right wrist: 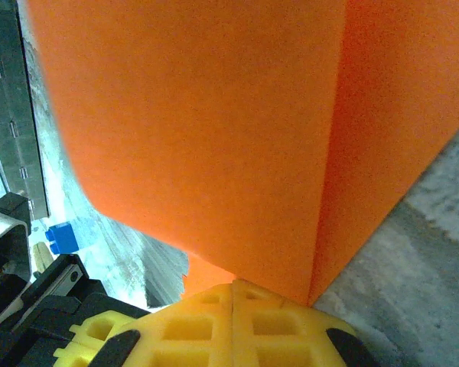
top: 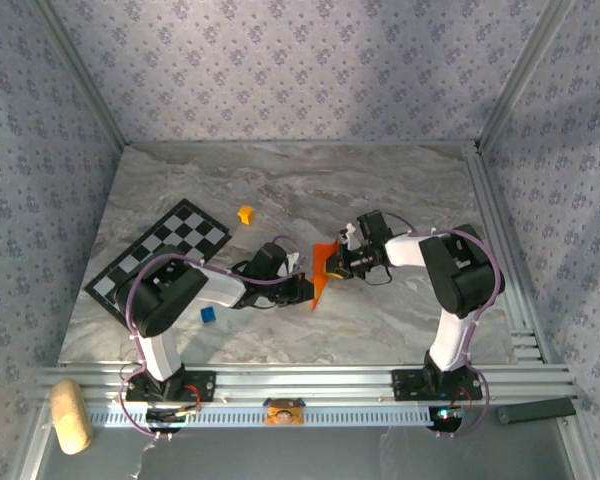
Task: Fold a paper plane with a square sheet of paper (pick it up from the middle)
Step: Fold the wing for the fifth time at the center of the table.
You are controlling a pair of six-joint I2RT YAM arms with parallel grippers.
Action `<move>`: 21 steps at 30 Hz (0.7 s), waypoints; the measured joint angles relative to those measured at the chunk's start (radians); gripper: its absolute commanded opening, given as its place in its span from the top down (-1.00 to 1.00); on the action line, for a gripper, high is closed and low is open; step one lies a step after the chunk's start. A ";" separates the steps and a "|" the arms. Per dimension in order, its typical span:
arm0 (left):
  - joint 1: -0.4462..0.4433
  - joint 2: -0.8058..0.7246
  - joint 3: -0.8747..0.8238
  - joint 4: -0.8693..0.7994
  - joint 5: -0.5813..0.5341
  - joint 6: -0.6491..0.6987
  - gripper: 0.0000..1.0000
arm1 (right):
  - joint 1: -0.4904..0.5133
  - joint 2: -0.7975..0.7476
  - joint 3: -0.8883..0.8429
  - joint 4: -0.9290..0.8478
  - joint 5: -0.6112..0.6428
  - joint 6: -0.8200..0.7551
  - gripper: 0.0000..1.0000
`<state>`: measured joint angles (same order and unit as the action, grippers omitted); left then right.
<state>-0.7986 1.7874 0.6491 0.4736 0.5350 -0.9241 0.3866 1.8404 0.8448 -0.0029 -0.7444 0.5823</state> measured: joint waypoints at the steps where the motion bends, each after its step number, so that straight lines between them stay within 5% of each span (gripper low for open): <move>1: 0.000 0.000 0.000 0.000 0.000 0.000 0.92 | 0.000 0.000 0.001 -0.002 0.000 0.000 0.88; 13: 0.001 0.000 0.002 -0.011 0.015 0.027 1.00 | 0.002 0.000 0.004 -0.010 0.005 0.000 0.90; 18: 0.001 -0.002 0.007 -0.029 0.019 0.042 0.82 | 0.003 0.000 0.004 -0.010 0.007 0.000 0.90; 21: 0.001 -0.008 0.010 -0.049 0.027 0.054 0.88 | 0.003 0.000 0.004 -0.010 0.007 0.000 0.90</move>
<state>-0.7979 1.7794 0.6594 0.4248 0.5621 -0.8703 0.3897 1.8404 0.8490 -0.0132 -0.7372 0.5823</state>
